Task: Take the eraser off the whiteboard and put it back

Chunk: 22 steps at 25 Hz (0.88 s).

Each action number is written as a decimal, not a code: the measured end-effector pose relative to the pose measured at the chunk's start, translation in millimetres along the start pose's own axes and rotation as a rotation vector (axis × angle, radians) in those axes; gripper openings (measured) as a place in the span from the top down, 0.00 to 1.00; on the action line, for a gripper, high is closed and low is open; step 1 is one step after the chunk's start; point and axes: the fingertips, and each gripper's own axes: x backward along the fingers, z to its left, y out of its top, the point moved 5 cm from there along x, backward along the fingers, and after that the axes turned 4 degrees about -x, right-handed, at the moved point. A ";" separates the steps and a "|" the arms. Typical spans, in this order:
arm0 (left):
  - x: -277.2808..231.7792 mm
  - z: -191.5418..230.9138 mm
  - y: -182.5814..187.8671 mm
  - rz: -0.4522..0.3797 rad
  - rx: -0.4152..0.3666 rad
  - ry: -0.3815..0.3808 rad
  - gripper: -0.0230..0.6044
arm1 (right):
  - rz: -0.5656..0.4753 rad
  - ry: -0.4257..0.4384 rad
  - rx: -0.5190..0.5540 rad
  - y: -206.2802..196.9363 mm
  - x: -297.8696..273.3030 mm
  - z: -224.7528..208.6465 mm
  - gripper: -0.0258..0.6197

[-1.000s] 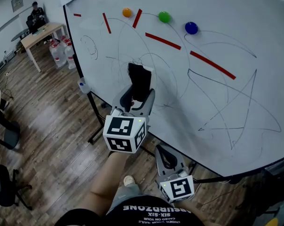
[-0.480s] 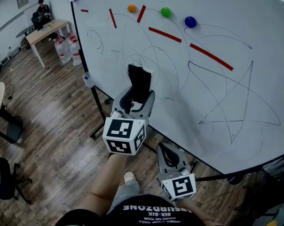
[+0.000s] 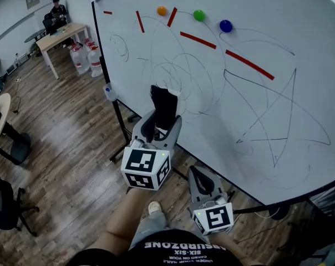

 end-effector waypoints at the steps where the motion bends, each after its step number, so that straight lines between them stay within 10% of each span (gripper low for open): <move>1: 2.4 -0.3 -1.0 0.002 0.000 0.001 0.58 | 0.001 0.001 0.000 -0.5 0.0 0.2 0.96; 22: 47.3 -17.8 -27.0 0.060 -0.026 0.003 0.58 | -0.021 0.022 -0.003 4.1 -1.7 4.9 0.96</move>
